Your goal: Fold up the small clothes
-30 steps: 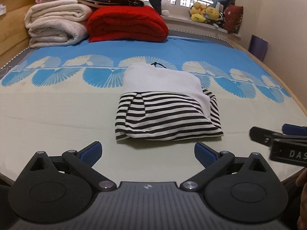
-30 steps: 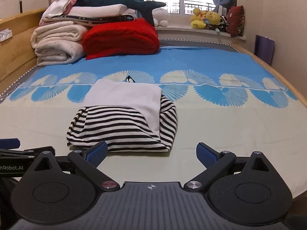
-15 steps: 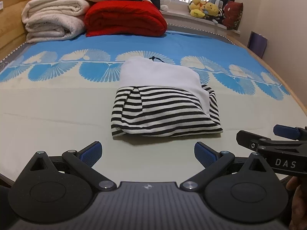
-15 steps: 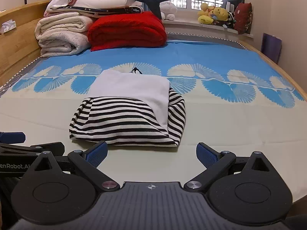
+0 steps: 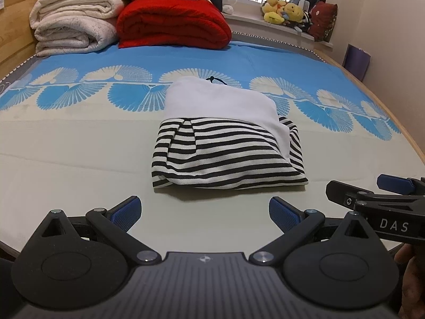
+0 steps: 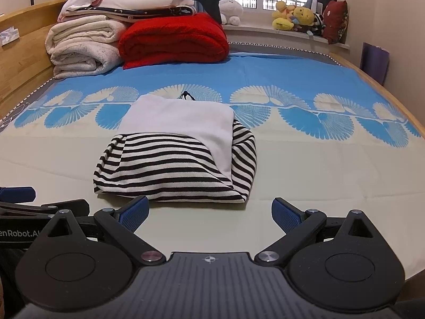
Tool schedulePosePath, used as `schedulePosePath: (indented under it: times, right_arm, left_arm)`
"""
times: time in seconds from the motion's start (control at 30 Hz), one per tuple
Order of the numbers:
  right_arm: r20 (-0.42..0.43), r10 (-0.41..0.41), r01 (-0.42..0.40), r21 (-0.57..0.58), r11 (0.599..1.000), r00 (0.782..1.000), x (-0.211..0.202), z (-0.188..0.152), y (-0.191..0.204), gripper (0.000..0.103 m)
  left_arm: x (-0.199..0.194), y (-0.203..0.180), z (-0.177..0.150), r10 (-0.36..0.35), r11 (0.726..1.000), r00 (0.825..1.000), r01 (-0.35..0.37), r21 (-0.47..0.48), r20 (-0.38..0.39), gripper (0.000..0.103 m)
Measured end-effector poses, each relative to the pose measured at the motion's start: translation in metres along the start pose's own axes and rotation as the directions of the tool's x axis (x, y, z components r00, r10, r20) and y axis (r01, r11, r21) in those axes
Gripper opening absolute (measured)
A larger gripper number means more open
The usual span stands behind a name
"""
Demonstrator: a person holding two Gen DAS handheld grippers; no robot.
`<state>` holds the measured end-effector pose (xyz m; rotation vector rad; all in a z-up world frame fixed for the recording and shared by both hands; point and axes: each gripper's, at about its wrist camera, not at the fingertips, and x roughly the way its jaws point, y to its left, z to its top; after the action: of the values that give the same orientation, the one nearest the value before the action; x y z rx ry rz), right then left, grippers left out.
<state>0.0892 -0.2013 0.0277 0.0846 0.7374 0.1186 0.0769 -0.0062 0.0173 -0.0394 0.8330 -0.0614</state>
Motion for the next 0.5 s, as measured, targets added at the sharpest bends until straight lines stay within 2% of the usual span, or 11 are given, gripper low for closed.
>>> schedulePosePath:
  times: [0.5]
  right_arm:
    - [-0.006, -0.002, 0.002, 0.004, 1.0, 1.0, 0.0005, -0.0008, -0.0005, 0.098]
  left_arm:
    - [0.0006, 0.0, 0.0003, 0.0, 1.0, 1.0, 0.0, 0.003, 0.002, 0.102]
